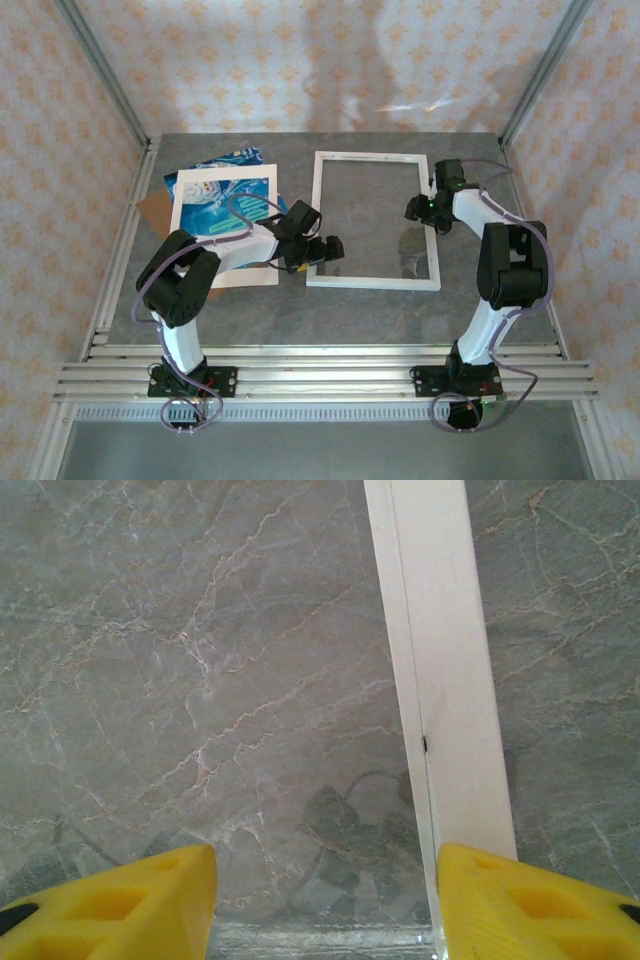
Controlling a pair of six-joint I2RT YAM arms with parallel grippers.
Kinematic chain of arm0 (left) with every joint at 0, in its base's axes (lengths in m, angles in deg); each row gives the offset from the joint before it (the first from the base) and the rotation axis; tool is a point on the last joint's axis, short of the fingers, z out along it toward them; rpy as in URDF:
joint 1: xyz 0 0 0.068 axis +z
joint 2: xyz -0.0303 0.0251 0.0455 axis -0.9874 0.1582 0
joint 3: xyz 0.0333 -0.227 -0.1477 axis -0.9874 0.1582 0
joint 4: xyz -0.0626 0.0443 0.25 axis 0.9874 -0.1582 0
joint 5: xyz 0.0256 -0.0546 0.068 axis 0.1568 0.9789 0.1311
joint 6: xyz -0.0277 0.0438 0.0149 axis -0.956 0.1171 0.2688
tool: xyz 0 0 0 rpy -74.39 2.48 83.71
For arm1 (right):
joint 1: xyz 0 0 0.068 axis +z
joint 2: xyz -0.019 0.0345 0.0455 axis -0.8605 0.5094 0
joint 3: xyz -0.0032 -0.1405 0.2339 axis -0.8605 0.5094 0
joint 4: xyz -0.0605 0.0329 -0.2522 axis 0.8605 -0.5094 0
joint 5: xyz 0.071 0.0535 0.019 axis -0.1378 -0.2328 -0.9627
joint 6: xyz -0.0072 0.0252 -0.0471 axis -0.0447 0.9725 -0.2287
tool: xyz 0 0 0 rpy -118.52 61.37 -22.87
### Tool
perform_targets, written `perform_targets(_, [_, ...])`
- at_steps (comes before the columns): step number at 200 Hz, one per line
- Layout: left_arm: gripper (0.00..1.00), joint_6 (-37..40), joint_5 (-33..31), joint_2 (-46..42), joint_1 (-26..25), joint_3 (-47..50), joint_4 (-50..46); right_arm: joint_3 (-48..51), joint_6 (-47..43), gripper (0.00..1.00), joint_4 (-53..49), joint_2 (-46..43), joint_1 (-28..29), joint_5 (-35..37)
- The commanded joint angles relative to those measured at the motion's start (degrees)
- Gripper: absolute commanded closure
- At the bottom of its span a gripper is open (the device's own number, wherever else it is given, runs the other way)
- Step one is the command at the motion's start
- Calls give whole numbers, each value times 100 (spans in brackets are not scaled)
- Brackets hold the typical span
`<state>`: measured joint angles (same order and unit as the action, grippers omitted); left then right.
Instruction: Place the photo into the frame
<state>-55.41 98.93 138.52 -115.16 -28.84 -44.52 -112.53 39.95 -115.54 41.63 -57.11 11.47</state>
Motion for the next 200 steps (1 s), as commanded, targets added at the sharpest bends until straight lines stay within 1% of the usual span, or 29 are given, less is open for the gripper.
perform_targets(1, [0,-34,58,-18,-85,20,40,43,-20,41,-42,12,108,-205])
perform_targets(37, [0,159,-137,-54,-72,-92,-245,31,-246,42,-243,51,88,6])
perform_targets(56, [0,289,-258,-89,-8,-184,-463,-1,-266,47,-313,42,25,-116])
perform_targets(72, [0,327,-268,-97,62,-199,-498,56,-246,47,-242,-97,-50,-402])
perform_targets(95, [0,368,-292,-64,150,-237,-562,200,-219,49,-52,-271,-266,-1000])
perform_targets(134, [0,526,-304,17,235,-410,-730,439,-92,62,317,-320,-710,-2179])
perform_targets(146, [0,546,-325,36,237,-430,-735,535,-48,64,488,-384,-762,-2502])
perform_targets(163, [0,549,-324,61,253,-437,-726,570,-86,67,521,-409,-777,-2676])
perform_targets(200, [0,553,-330,78,262,-419,-699,546,-148,74,427,-343,-797,-2813])
